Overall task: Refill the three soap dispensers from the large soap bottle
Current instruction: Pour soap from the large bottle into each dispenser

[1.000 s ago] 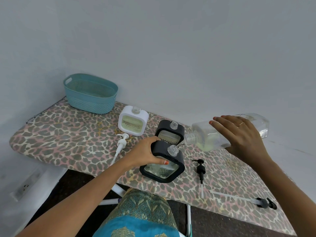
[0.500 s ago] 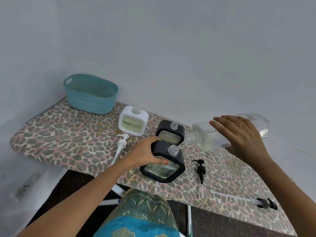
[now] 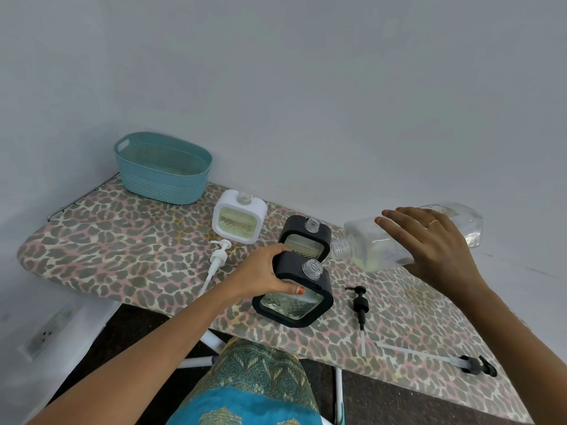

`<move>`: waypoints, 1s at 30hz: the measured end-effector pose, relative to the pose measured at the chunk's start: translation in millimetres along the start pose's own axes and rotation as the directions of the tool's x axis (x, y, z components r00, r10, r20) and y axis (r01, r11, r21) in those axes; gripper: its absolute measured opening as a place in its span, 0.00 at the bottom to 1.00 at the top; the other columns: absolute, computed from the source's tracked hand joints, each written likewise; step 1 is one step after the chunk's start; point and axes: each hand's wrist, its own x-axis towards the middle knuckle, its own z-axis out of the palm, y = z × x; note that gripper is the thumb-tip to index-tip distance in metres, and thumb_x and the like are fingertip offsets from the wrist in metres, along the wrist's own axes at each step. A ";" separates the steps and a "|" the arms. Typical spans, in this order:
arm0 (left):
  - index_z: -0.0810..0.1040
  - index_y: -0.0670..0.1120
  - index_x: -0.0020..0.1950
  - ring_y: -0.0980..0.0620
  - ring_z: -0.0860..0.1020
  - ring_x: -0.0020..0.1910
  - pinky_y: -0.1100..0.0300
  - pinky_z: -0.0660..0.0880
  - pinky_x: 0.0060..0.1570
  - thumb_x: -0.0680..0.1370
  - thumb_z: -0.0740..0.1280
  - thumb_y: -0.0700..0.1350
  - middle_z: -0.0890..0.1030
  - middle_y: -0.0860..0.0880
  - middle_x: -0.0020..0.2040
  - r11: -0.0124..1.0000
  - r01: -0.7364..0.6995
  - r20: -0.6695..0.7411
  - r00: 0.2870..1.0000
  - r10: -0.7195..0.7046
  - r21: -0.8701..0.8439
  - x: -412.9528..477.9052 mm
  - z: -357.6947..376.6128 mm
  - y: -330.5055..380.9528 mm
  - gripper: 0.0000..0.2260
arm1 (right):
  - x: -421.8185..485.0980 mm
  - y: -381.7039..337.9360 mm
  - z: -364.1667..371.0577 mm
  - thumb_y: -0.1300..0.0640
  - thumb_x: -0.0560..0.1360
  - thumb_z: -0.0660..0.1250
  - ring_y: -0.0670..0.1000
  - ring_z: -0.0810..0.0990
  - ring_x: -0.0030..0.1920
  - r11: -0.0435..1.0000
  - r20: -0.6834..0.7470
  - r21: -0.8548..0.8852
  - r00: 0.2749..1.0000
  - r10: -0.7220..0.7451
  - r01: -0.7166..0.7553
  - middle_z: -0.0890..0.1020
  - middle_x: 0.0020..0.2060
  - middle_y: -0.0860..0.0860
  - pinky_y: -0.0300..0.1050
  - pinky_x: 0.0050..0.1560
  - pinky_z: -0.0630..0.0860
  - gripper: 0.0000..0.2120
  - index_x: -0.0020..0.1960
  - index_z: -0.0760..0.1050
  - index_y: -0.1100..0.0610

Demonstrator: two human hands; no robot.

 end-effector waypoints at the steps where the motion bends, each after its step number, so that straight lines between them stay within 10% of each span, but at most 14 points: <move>1: 0.73 0.52 0.51 0.71 0.75 0.41 0.78 0.71 0.40 0.63 0.78 0.42 0.76 0.63 0.43 1.000 0.002 0.001 1.000 -0.002 0.000 0.2 0.1 -0.1 0.22 | -0.1 0.0 0.1 0.66 0.48 0.82 0.60 0.82 0.49 1.000 0.001 0.000 1.000 0.000 0.000 0.83 0.52 0.58 0.53 0.46 0.77 0.43 0.61 0.69 0.58; 30: 0.71 0.53 0.51 0.68 0.74 0.43 0.80 0.69 0.41 0.63 0.78 0.43 0.75 0.63 0.43 0.999 -0.006 0.003 1.000 0.006 0.037 0.0 1.5 3.2 0.22 | 1.9 -0.2 2.8 0.68 0.52 0.79 0.60 0.82 0.50 0.999 0.026 -0.006 0.998 -0.049 0.049 0.82 0.53 0.58 0.52 0.49 0.76 0.40 0.61 0.68 0.58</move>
